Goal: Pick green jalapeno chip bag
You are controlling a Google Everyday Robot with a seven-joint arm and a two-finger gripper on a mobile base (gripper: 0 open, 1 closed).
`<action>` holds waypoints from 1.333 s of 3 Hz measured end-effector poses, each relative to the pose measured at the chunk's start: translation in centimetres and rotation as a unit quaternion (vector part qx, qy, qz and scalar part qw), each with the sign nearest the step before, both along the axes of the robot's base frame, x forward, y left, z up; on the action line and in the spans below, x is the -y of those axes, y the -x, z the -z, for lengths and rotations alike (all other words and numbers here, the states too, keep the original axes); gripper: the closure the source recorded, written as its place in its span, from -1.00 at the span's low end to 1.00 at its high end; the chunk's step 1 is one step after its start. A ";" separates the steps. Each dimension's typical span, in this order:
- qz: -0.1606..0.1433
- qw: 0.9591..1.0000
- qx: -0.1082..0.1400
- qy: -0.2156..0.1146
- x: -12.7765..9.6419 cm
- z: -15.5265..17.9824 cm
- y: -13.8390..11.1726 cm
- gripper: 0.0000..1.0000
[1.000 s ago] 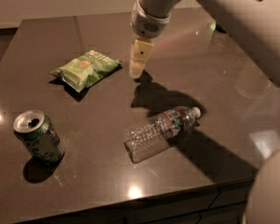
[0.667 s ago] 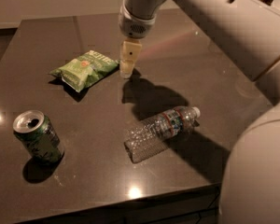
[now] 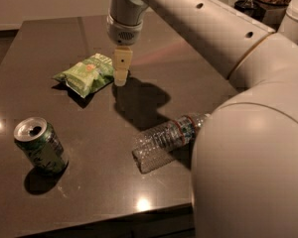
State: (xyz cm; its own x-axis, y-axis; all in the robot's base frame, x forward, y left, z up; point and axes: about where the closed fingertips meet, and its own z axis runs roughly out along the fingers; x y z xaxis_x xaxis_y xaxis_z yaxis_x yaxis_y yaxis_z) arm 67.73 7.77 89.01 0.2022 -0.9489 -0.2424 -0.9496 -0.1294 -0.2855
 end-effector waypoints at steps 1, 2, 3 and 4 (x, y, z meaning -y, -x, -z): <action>-0.028 0.999 -0.008 0.016 -2.3 1.4 -0.4 -1.00; -0.046 0.999 -0.010 0.021 -3.7 1.8 -0.4 -1.00; -0.063 0.998 -0.013 0.028 -5.0 2.3 -0.2 -1.00; -0.083 0.996 -0.026 0.037 -6.2 2.9 0.0 -0.53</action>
Offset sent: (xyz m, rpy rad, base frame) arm 0.0026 0.0516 -0.0183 -0.0556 0.0246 0.1362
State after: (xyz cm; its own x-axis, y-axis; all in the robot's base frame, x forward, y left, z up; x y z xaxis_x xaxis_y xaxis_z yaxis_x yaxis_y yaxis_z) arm 67.71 13.99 86.08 0.3463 -0.9193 -0.1868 -0.9267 -0.3042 -0.2208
